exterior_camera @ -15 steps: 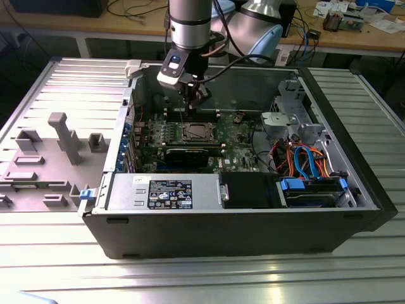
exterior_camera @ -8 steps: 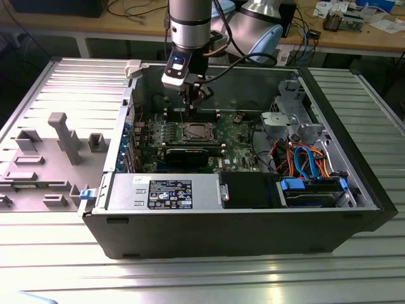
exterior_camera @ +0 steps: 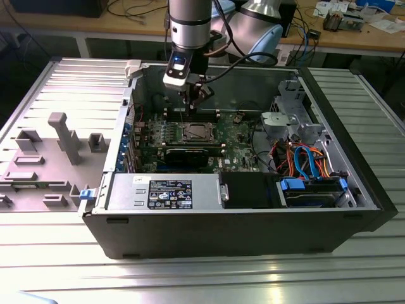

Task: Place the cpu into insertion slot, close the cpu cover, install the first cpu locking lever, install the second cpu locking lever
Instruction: 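Install the first cpu locking lever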

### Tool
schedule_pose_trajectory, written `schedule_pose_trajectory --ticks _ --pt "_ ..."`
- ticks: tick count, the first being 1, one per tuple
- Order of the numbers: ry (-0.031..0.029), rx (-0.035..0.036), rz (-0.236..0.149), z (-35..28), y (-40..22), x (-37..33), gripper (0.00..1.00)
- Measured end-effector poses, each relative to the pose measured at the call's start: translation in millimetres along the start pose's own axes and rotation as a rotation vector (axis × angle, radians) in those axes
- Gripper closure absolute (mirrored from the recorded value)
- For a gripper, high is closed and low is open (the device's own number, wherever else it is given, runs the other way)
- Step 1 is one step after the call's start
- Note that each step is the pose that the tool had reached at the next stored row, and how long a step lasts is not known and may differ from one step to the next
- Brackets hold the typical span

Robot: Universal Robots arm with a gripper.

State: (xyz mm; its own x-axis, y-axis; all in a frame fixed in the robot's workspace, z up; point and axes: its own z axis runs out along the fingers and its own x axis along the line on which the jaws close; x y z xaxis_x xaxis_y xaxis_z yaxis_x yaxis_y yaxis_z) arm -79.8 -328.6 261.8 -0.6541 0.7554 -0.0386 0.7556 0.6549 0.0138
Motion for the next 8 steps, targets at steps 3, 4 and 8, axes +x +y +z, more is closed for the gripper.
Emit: schedule_pose_trajectory --ticks 3,4,8 --pt "0.0003 -0.0009 -0.023 0.0 -0.2 0.1 0.89" --pt "0.0006 -0.0017 -0.045 0.1 -0.2 0.2 0.89" --pt "0.0016 -0.0046 -0.119 0.2 -0.3 0.2 0.89"
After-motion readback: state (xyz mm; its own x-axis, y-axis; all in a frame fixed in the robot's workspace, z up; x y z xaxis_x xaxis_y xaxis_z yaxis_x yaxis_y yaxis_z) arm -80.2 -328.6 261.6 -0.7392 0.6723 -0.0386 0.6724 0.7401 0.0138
